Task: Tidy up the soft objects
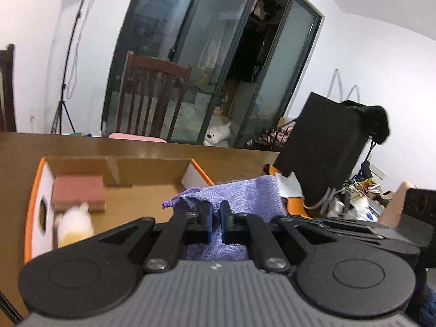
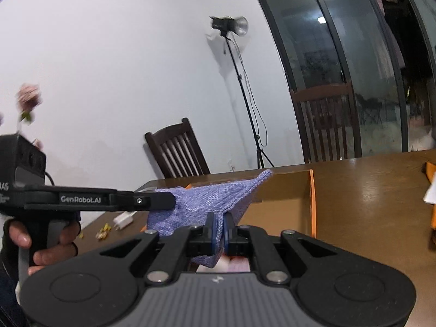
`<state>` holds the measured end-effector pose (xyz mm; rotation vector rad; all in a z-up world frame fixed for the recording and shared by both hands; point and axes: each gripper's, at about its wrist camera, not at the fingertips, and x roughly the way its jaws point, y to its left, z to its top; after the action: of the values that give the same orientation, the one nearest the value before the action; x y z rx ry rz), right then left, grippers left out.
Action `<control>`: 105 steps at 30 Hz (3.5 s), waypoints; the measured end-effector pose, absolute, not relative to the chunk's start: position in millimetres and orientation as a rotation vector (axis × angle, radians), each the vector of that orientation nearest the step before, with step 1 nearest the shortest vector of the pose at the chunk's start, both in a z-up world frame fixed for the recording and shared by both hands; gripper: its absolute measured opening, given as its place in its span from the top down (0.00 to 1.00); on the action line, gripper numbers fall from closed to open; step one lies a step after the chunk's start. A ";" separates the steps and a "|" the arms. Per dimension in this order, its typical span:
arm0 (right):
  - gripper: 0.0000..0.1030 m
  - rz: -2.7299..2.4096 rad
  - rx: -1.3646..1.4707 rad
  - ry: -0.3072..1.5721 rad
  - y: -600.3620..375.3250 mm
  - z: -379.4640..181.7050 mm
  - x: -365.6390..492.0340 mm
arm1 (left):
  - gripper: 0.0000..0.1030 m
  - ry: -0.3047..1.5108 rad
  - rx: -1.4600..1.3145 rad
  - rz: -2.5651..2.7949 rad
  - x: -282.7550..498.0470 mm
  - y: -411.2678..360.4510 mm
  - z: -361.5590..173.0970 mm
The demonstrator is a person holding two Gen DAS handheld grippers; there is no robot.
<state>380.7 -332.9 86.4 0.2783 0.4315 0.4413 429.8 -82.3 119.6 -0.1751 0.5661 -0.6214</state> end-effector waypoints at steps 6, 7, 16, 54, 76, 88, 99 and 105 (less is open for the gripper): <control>0.95 0.386 0.295 0.560 -332.1 69.3 502.4 | 0.94 0.696 -0.204 -0.566 547.0 -96.8 92.1; 0.95 0.374 0.285 0.580 -330.5 65.3 517.1 | 0.94 0.716 -0.202 -0.556 560.6 -99.6 85.6; 0.89 0.233 0.121 0.690 -308.1 31.6 601.1 | 0.90 0.860 -0.177 -0.489 645.9 -118.8 31.5; 0.19 0.294 -0.036 0.293 -318.3 104.5 266.5 | 0.00 0.280 0.072 -0.202 231.9 -37.5 106.8; 0.19 0.327 0.103 0.463 -300.3 -4.5 204.6 | 0.01 0.503 -0.022 -0.159 186.3 -21.7 16.6; 0.39 0.312 0.083 0.573 -291.9 -22.5 264.6 | 0.47 0.663 -0.020 -0.347 258.0 -69.6 -12.7; 0.39 0.292 0.121 0.557 -310.1 -13.5 331.6 | 0.47 0.644 -0.019 -0.432 307.8 -95.4 1.3; 0.38 0.243 0.267 0.586 -335.6 -20.8 390.1 | 0.54 0.681 -0.025 -0.453 350.3 -124.5 -5.4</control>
<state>390.1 -335.6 -20.8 0.2671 0.5862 0.2433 350.3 -124.5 -5.4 -0.0248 0.6809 -0.4533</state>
